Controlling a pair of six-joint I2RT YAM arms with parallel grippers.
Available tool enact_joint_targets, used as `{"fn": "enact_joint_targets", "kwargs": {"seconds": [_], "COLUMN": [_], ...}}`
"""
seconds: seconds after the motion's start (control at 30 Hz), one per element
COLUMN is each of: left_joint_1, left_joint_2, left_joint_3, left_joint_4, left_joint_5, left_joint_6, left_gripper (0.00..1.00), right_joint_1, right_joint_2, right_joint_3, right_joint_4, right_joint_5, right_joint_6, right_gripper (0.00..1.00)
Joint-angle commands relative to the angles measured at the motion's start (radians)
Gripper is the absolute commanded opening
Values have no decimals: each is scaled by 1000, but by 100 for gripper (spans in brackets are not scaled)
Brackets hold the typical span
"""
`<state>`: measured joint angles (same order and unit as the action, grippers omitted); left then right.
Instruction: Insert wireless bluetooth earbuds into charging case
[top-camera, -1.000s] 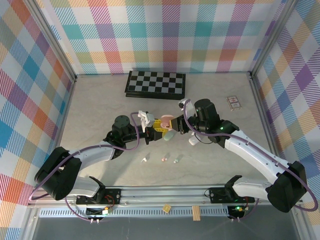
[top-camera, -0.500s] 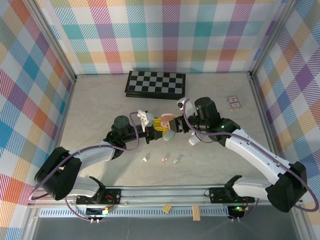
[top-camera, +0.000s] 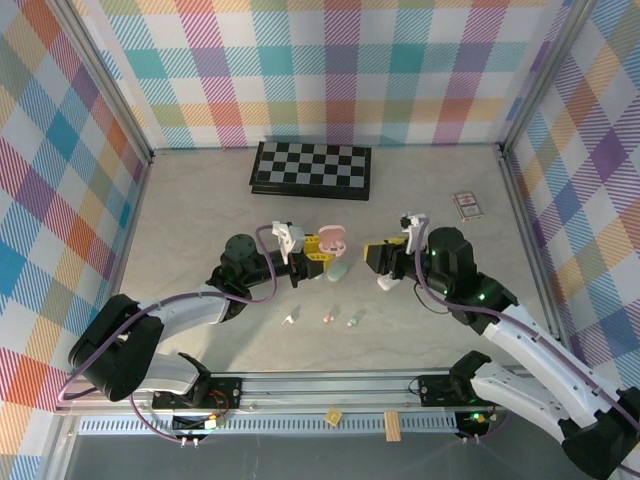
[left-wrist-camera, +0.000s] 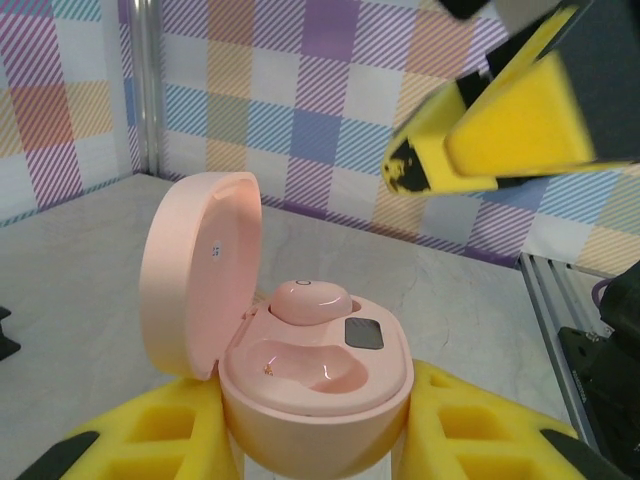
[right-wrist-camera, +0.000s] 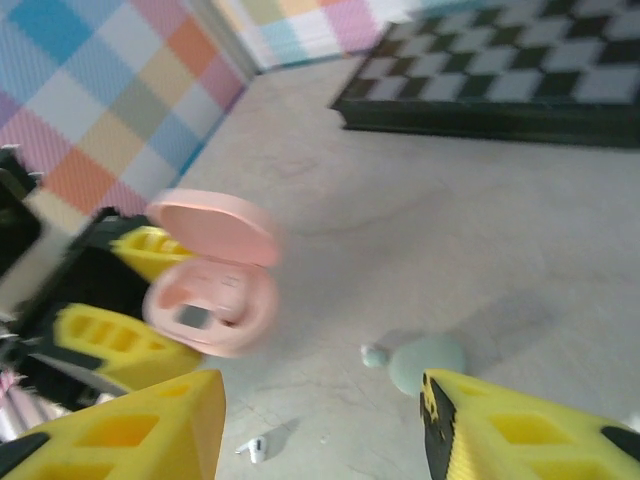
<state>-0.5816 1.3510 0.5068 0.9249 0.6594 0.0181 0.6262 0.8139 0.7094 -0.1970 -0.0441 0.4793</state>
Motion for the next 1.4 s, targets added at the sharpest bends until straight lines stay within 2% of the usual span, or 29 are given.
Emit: {"fn": "enact_joint_targets", "kwargs": {"seconds": [0.0, 0.17, 0.27, 0.4, 0.6, 0.73, 0.93, 1.2, 1.37], "left_joint_1": [26, 81, 118, 173, 224, 236, 241, 253, 253], "left_joint_2": [-35, -53, -76, -112, -150, -168, -208, -246, -258], "left_joint_3": [-18, -25, -32, -42, -51, -50, -48, -45, -42], "left_joint_4": [72, 81, 84, 77, 78, 82, 51, 11, -4], "left_joint_5": [-18, -9, -6, 7, 4, -11, -35, -37, -36], "left_joint_6": [-5, -20, -30, -55, -77, -92, -96, -95, -94], "left_gripper": [24, 24, 25, 24, 24, 24, 24, 24, 24], "right_joint_1": [-13, -11, -10, 7, 36, 82, 149, 166, 167], "right_joint_2": [-18, 53, 137, 277, 528, 679, 830, 973, 1033], "right_joint_3": [-82, -163, -173, -147, -20, 78, 181, 277, 313], "right_joint_4": [46, 97, 120, 128, 84, 47, 12, -93, -157], "right_joint_5": [43, -142, -266, -371, -543, -518, -498, -573, -568], "right_joint_6": [183, 154, 49, -109, -353, -451, -556, -714, -766], "right_gripper": [54, 57, 60, 63, 63, 65, 68, 67, 67]}}
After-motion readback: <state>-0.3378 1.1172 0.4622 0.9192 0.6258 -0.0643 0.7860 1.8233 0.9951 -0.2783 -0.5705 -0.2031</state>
